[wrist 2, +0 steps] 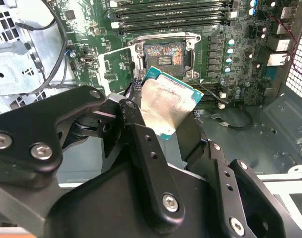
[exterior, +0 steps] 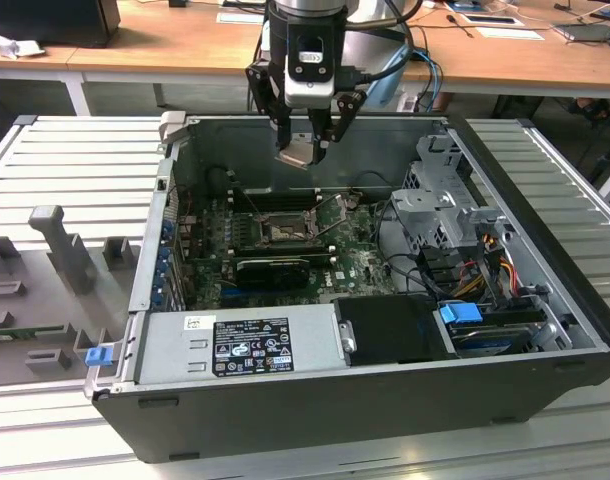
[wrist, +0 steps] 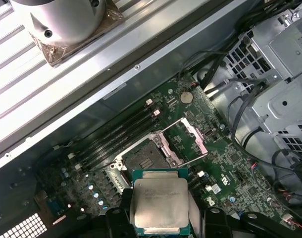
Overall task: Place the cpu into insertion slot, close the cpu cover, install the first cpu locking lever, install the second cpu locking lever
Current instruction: 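Place the cpu into insertion slot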
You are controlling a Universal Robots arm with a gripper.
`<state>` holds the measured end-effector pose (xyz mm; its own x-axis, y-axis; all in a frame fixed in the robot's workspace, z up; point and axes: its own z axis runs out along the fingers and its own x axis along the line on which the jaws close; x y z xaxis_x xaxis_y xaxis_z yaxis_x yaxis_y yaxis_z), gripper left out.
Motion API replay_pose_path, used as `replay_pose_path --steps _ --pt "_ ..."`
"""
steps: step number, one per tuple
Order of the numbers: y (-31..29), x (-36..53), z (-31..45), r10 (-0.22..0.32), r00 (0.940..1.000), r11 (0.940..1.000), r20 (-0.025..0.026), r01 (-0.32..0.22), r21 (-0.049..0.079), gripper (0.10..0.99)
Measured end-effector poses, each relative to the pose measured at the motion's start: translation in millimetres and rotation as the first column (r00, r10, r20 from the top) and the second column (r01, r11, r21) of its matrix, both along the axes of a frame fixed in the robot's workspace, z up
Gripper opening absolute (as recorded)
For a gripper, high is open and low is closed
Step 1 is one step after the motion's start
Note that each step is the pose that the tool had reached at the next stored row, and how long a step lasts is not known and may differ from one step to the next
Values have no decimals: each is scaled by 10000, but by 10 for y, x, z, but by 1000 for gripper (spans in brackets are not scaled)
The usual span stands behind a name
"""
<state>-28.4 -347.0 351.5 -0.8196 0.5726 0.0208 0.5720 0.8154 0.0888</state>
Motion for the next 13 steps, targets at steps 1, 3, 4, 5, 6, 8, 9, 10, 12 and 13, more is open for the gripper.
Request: replay_pose_path --steps 1,3,4,5,6,8,9,10,12,13 --pt "0 0 -1 -38 10000 10000 0 38 1 525" --pt "0 0 -1 -76 10000 10000 0 76 0 525" --pt "0 0 -2 -99 10000 10000 0 99 1 525" --pt "0 0 -2 -113 9999 9999 0 113 1 525" --pt "0 0 -2 -129 9999 9999 0 129 1 525" --pt "0 0 -2 -178 9998 9998 1 178 1 525" --pt "0 0 -2 -199 9998 9998 0 199 1 525" --pt "0 0 -2 -224 9997 9997 0 224 1 525" --pt "0 0 -3 -273 9996 9996 0 273 1 525" --pt "0 0 -3 -290 9996 9996 0 290 1 525"
